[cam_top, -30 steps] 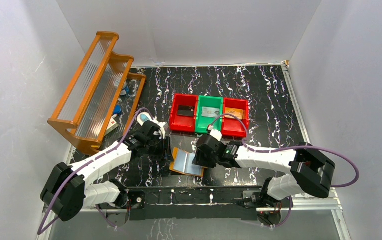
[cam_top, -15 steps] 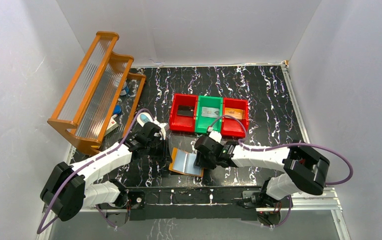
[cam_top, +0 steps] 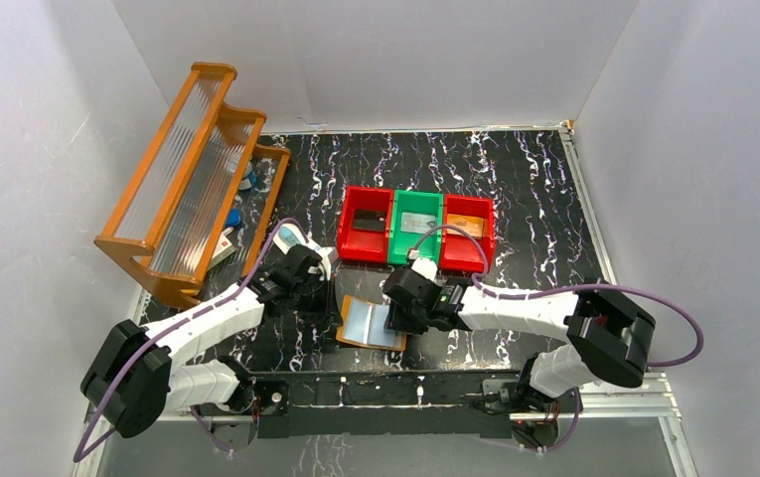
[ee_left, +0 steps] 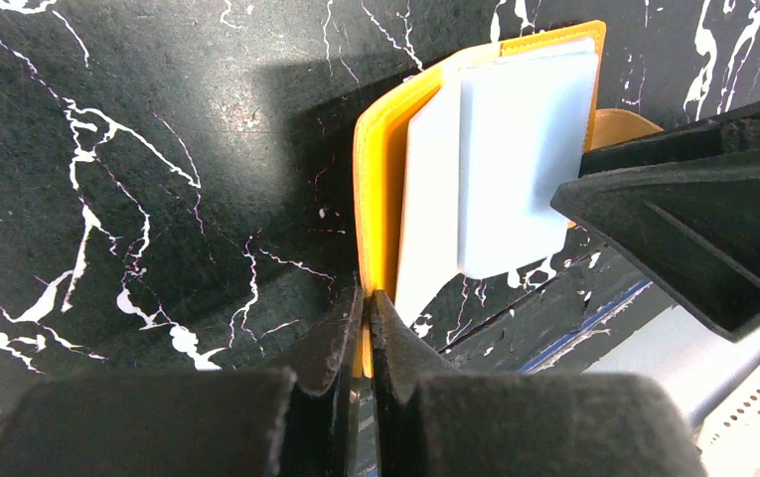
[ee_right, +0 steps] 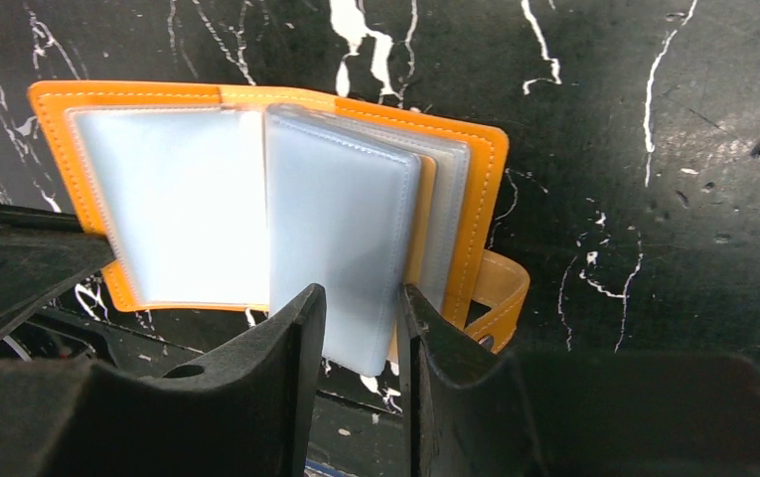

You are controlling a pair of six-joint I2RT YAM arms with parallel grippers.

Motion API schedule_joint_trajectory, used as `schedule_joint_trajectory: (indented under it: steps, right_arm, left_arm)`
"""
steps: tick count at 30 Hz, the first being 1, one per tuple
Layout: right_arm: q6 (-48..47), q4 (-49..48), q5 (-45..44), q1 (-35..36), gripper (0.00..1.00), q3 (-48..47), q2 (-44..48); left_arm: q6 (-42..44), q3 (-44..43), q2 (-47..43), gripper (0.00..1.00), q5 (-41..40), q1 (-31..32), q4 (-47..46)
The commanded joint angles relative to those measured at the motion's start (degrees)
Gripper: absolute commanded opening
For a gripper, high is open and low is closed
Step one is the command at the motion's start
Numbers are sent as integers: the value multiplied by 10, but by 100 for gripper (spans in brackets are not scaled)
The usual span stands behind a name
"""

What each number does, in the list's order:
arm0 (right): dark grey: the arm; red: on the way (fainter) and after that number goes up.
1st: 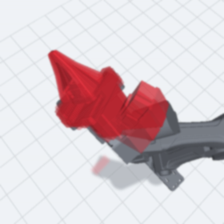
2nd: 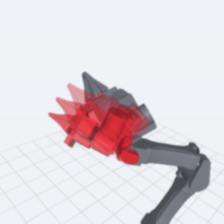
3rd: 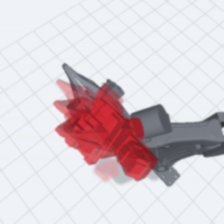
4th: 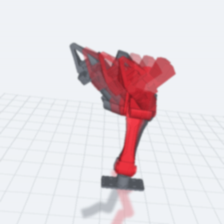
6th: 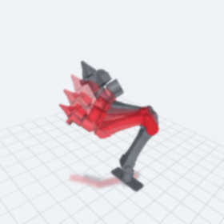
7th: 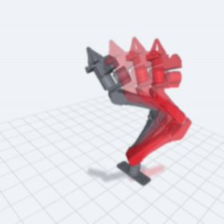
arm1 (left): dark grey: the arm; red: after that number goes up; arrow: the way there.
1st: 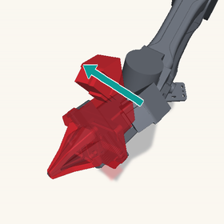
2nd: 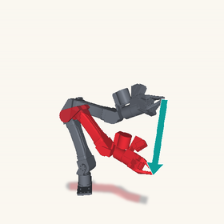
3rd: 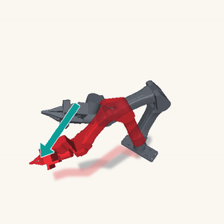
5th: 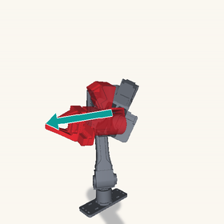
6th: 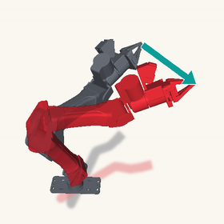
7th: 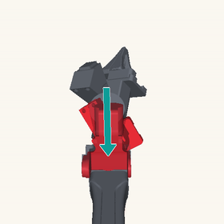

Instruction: Take the credit cards out of the card holder

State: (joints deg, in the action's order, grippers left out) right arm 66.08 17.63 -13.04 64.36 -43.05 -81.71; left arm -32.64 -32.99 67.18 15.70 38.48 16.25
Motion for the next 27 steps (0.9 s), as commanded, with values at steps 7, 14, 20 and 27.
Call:
schedule_joint_trajectory:
  steps: [7,14,20,27]
  right_arm:
    - [2,71,-48,20,42,-69,-8]
    - [-1,95,-59,28,43,-88,-23]
    - [-3,102,-60,31,44,-98,-46]
    - [-1,121,-70,35,47,-111,-69]
  left_arm:
    - [1,0,2,0,9,6,-4]
    - [0,0,2,0,10,7,-5]
    - [-2,3,-4,0,10,7,-6]
    - [-4,2,-4,0,11,7,-6]
